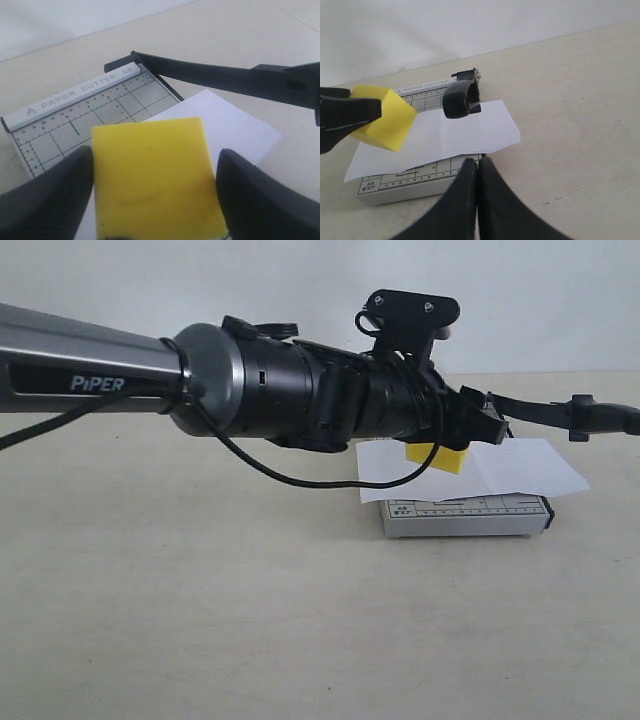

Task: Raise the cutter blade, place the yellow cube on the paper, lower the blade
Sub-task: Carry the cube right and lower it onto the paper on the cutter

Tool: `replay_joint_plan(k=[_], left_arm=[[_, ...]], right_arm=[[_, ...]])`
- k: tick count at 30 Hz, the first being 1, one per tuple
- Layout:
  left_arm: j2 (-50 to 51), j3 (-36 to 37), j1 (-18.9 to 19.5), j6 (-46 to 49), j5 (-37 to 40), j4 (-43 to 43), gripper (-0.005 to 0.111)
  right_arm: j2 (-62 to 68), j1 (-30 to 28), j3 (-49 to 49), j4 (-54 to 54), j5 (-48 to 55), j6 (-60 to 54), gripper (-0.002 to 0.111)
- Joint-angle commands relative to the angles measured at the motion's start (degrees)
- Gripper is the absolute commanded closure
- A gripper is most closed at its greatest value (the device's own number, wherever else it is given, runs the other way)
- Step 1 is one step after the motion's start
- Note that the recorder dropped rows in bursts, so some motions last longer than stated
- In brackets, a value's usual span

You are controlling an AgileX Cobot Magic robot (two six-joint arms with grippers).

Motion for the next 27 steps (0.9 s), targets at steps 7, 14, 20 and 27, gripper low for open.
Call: replay_joint_plan(k=[7, 14, 20, 27], left_arm=[[3.37, -4.17, -0.30, 0.37, -0.40, -0.06, 0.102], [4.99, -5.19, -0.30, 0.37, -1.15, -0.06, 0.102], [5.72, -5.19, -0.30, 1.68, -1.33, -0.06, 0.102], [5.81, -5.19, -0.30, 1.69, -0.04, -0.06, 0.102]], right_arm=[[-0.16, 0.00, 0.27, -0.48, -0.36, -0.20, 0.108], [-0.16, 0.00, 0.27, -0.48, -0.51, -0.38, 0.108], [-0.16, 0.00, 0.27, -0.48, -0.70, -0.34, 0.108], [-0.16, 0.00, 0.27, -0.48, -0.70, -0.34, 0.108]])
